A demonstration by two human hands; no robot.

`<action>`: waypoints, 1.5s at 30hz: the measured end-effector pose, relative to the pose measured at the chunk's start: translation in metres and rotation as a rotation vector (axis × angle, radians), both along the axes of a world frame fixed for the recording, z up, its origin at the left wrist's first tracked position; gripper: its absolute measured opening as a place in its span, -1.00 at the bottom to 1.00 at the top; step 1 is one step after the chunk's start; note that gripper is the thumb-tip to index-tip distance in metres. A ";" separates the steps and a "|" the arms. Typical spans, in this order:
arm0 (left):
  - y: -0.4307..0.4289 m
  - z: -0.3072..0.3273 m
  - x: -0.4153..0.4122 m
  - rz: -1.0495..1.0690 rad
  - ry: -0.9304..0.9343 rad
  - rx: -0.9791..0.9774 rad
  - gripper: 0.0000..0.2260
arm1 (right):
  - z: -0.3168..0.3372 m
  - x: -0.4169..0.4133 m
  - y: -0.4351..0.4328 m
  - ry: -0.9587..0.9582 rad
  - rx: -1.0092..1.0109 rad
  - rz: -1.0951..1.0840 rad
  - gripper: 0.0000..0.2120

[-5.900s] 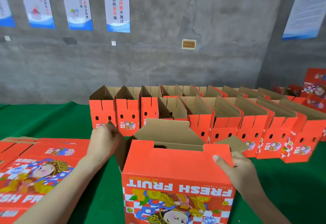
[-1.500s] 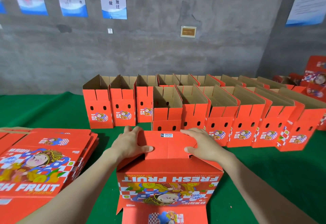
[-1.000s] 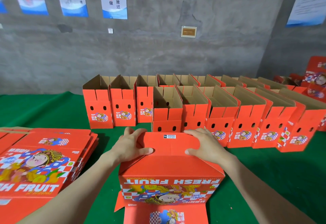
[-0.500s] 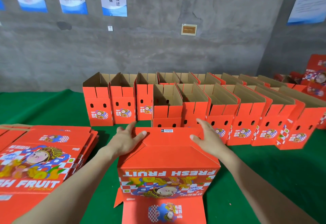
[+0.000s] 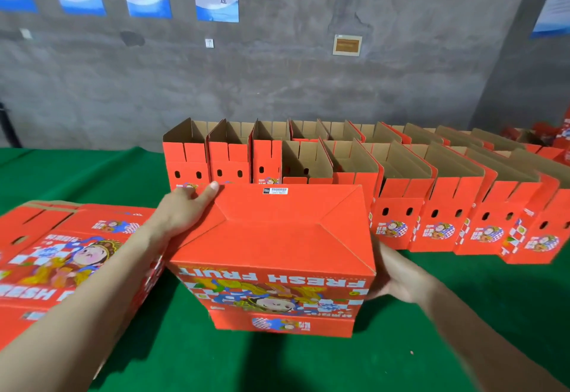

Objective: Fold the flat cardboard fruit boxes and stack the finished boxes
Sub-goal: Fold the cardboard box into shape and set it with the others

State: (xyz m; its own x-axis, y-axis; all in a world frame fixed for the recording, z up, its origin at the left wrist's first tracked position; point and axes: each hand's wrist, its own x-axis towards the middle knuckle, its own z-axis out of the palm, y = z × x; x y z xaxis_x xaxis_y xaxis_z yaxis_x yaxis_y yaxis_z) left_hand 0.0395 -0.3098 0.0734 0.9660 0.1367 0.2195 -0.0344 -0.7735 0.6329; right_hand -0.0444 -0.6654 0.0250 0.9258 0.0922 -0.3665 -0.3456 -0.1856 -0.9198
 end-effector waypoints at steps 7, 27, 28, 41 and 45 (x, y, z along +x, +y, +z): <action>0.025 0.009 -0.009 -0.037 -0.223 -0.353 -0.46 | 0.014 -0.010 0.008 -0.048 0.451 0.047 -0.59; -0.015 -0.040 -0.045 -0.097 -0.117 -0.290 -0.52 | 0.002 -0.064 0.122 -0.899 -0.757 0.074 -0.49; -0.016 -0.035 -0.047 -0.099 -0.172 -0.308 -0.53 | -0.001 -0.069 0.126 -0.898 -0.768 0.095 -0.46; 0.003 -0.013 -0.064 -0.202 0.181 -0.689 -0.60 | -0.058 -0.074 0.176 -1.037 -1.182 0.286 -0.26; 0.010 -0.032 -0.072 -0.148 0.464 -0.653 -0.55 | -0.089 -0.065 0.177 -1.006 -1.177 0.295 -0.31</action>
